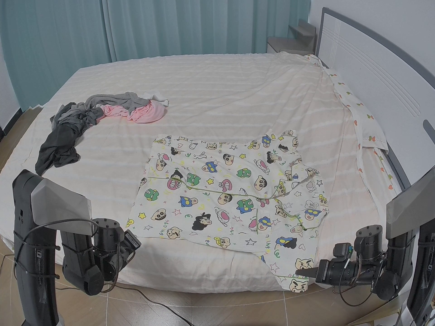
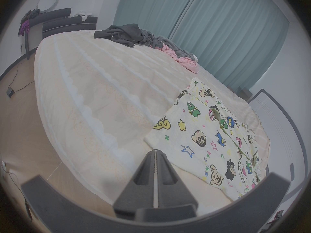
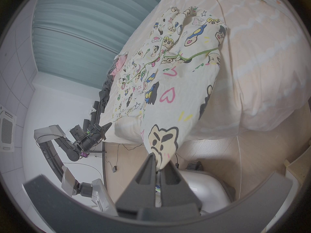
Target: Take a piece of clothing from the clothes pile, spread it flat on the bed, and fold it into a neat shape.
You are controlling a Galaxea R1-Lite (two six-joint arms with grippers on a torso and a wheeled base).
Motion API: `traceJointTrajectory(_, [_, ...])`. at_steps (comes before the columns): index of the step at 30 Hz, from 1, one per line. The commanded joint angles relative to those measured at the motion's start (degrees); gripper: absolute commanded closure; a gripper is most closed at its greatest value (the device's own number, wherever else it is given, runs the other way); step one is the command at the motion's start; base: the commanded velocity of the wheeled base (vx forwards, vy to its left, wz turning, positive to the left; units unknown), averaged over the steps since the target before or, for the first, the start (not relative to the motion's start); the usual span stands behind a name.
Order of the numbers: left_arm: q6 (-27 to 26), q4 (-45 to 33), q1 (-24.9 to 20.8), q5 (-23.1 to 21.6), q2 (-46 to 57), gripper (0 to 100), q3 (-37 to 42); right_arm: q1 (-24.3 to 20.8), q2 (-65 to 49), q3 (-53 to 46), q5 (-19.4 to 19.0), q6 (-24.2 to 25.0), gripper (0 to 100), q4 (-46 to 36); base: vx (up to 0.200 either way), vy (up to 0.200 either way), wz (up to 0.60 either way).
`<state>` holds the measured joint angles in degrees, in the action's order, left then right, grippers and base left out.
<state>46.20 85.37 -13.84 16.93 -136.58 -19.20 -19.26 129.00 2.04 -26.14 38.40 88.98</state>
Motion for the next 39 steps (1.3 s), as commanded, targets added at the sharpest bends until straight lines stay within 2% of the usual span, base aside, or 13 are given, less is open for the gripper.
traceJointTrajectory(1, [-0.06,2.17,-0.23,0.03,0.00,100,2.15,-0.16,-0.77,-0.81,-0.05,0.01,100,0.85,0.000,0.000,0.00])
traceJointTrajectory(9, [-2.17,4.19,0.13,-0.50,-0.26,100,1.62,-0.16,-0.68,-0.28,0.03,0.01,100,0.85,0.000,0.000,0.00])
traceJointTrajectory(10, [-3.22,4.19,0.13,-0.67,-0.35,0,1.45,-0.16,-0.77,-0.28,-0.05,0.01,100,0.85,0.000,0.000,0.00])
traceJointTrajectory(16, [-4.10,4.45,-0.05,-0.76,-0.09,0,-0.93,0.01,-1.56,-0.01,0.03,0.18,100,0.93,0.000,0.000,0.00])
traceJointTrajectory(20, [-7.18,4.45,0.39,-1.38,-0.53,0,-2.25,-0.07,-1.47,0.07,-0.05,0.18,100,0.93,0.000,0.000,0.00])
traceJointTrajectory(24, [-7.79,4.01,0.65,-1.90,-0.61,0,-3.65,0.01,-1.30,0.07,-0.05,0.10,100,0.93,0.000,0.000,0.00])
traceJointTrajectory(29, [-9.38,3.40,0.74,-3.40,-3.60,0,-7.25,0.10,-1.12,0.51,-0.05,0.10,100,0.85,0.000,0.000,0.00])
traceJointTrajectory(39, [-9.55,3.31,0.74,-3.49,-7.47,0,-11.39,0.10,-1.12,0.51,-0.05,0.10,100,0.85,0.000,0.000,0.00])
